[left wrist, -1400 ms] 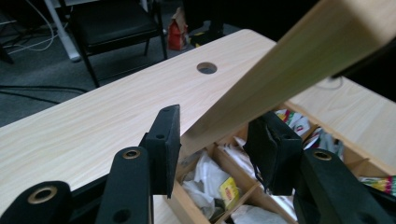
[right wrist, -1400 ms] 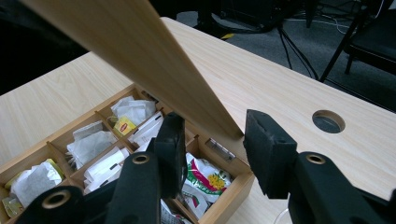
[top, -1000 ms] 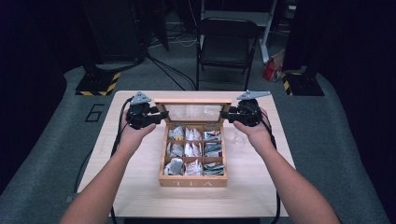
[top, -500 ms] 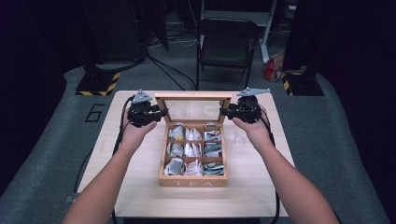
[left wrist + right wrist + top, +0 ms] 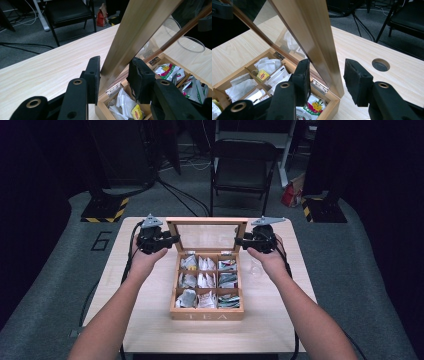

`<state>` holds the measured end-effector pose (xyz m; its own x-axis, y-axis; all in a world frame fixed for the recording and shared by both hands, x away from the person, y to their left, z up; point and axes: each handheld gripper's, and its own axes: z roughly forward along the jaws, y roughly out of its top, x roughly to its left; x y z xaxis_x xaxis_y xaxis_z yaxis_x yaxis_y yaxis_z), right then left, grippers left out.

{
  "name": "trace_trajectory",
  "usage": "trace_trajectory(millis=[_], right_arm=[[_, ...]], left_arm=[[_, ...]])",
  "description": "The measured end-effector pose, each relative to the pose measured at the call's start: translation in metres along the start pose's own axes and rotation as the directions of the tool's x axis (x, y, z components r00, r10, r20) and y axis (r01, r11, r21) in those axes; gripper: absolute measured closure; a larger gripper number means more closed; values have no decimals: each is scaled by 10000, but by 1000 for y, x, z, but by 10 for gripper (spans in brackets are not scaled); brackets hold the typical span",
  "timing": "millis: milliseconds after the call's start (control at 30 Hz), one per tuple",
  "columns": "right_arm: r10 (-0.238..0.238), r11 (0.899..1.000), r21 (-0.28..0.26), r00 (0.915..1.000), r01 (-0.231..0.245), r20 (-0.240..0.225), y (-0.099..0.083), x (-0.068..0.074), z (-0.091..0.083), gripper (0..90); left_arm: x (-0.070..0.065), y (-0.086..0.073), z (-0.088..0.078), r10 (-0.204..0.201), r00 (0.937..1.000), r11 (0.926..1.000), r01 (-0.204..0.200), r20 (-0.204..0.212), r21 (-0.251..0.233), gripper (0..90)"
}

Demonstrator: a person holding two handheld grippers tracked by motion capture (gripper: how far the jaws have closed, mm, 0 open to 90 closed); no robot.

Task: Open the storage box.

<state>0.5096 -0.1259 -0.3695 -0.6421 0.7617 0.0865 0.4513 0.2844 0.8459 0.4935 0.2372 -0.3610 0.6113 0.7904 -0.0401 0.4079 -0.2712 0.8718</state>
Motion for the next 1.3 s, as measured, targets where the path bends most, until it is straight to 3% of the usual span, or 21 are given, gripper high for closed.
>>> trace_trajectory(millis=[267,567,767,967,1300], right_arm=[[-88,9999,142,9999,86,131,-2,-2,9,576],[202,9997,137,9998,-203,89,0,-7,16,608],[339,9994,78,9993,-340,157,1,-10,18,614],[387,9992,47,9990,-388,209,2,-11,19,617],[457,9990,23,9987,-457,210,3,-12,21,620]], left_arm=[[3,4,3,14,10000,10000,-14,-37,86,631],[7,4,8,-176,9998,9997,175,-64,-150,628],[9,-2,16,-146,9999,9998,147,-64,147,591],[13,-4,23,-142,9999,9998,142,10,146,592],[16,-3,28,25,9999,9996,-21,-123,298,648]])
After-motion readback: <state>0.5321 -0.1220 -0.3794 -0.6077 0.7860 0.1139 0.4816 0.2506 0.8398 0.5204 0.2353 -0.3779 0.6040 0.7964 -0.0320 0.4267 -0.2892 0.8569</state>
